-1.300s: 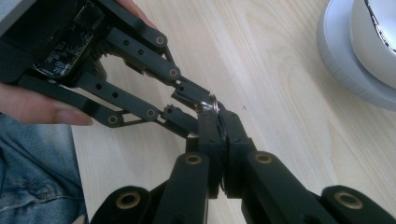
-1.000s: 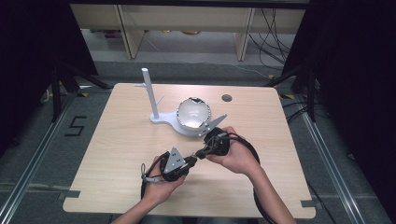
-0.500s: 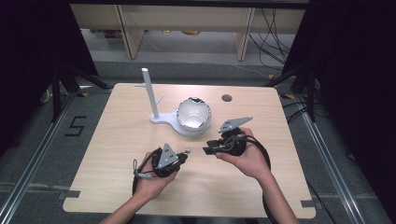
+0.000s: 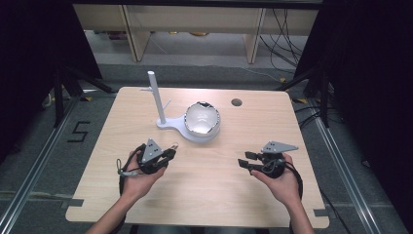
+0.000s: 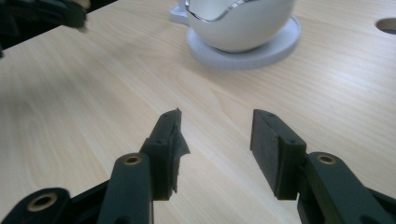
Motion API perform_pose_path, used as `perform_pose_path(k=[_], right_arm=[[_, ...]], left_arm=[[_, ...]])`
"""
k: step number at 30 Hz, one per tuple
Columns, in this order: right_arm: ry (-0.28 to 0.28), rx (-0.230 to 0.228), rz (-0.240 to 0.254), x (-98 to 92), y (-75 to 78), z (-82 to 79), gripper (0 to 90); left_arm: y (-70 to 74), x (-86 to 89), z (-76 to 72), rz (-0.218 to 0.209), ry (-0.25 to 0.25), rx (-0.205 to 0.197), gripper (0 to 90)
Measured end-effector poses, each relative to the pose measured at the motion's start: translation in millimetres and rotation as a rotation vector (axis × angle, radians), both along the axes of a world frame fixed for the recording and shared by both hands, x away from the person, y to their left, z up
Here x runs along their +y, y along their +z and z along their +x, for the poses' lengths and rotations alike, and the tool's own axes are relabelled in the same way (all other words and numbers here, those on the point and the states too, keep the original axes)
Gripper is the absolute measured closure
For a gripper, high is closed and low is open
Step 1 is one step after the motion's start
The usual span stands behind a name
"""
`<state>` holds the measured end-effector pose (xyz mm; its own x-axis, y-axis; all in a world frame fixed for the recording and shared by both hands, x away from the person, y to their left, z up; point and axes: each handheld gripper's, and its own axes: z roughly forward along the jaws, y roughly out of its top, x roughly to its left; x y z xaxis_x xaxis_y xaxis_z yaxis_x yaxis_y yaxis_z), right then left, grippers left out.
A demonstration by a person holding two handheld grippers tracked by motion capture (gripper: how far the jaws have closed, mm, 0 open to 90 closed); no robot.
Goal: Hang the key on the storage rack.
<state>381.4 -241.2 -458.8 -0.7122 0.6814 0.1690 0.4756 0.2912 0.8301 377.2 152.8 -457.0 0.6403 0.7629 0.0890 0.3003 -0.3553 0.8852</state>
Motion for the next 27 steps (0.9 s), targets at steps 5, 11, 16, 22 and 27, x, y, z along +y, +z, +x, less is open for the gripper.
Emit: perform_pose_path(k=[5,11,16,22,27], right_arm=[[-0.123,-0.039,0.037,-12.8,-23.8,-15.9,50.6],[-0.151,-0.082,0.034,-21.8,-37.8,-21.7,50.2],[-0.165,-0.065,0.059,-24.4,-39.6,-24.9,49.7],[-0.178,-0.027,0.084,-23.1,-40.1,-28.6,49.6],[-0.173,-0.079,0.091,-28.7,-40.9,-26.8,49.7]], left_arm=[[13.4,26.6,7.6,0.005,0.036,-0.034,81.0],[26.8,45.5,12.4,-0.020,0.088,-0.054,80.9],[35.0,59.0,19.2,-0.037,0.151,-0.066,80.9],[38.8,66.5,23.6,-0.046,0.184,-0.069,80.9],[43.9,71.5,28.4,-0.053,0.202,-0.078,80.9]])
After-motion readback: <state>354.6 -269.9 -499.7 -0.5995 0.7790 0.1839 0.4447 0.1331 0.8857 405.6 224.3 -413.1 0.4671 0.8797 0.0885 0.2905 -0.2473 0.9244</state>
